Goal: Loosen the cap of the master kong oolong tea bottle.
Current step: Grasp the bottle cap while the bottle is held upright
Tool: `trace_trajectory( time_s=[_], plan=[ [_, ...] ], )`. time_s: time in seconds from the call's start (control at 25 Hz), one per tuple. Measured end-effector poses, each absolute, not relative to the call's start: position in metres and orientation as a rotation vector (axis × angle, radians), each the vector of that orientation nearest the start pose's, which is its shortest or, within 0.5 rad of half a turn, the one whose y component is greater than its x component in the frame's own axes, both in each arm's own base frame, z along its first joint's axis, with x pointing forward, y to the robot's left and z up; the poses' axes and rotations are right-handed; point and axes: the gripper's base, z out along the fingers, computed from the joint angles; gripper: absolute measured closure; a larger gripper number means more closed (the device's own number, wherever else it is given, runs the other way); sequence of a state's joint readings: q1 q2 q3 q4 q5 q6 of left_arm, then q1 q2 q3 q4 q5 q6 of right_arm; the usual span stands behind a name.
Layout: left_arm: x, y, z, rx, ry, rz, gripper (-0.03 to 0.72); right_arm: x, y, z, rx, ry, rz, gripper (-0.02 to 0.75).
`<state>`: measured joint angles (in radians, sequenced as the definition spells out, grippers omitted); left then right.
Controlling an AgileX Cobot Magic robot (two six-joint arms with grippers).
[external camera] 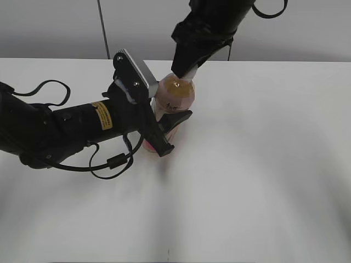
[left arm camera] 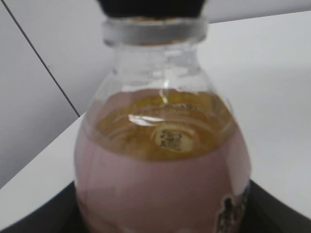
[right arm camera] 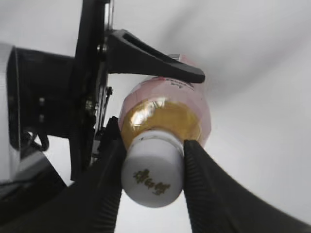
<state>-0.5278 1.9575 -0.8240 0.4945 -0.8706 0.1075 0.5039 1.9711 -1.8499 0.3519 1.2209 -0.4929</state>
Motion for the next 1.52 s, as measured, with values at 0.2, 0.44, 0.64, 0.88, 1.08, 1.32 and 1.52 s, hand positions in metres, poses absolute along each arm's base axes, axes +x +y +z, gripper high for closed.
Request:
trace_trajectory(
  time_s=[0.2, 0.44, 0.64, 0.88, 1.08, 1.32, 1.52],
  plan=[
    [0.3023, -0.2145, 0.1437, 1.071, 1.462, -0.396, 0.251, 0.3582, 0.2312, 0.3002, -1.635, 2.208, 0.405, 0.451],
    [0.3022, -0.2146, 0.1436, 1.073, 1.46, -0.395, 0.251, 0.3582, 0.2311, 0.3001, -1.985, 1.853, 0.302, 0.454],
    [0.3022, -0.2146, 0.1436, 1.075, 1.458, -0.393, 0.251, 0.3575, 0.2325, 0.3007, -2.172, 1.582, 0.251, 0.454],
    [0.3024, -0.2144, 0.1437, 1.071, 1.46, -0.393, 0.251, 0.3577, 0.2336, 0.3013, -2.317, 1.306, 0.183, 0.456],
    [0.3026, -0.2143, 0.1438, 1.068, 1.462, -0.392, 0.251, 0.3579, 0.2336, 0.3014, -2.38, 1.174, 0.144, 0.456],
    [0.3026, -0.2143, 0.1438, 1.068, 1.462, -0.392, 0.251, 0.3581, 0.2333, 0.3012, -2.416, 1.1, 0.119, 0.456],
    [0.3027, -0.2144, 0.1443, 1.063, 1.458, -0.395, 0.251, 0.3578, 0.2328, 0.3034, -2.439, 1.039, 0.093, 0.457]
  ],
)
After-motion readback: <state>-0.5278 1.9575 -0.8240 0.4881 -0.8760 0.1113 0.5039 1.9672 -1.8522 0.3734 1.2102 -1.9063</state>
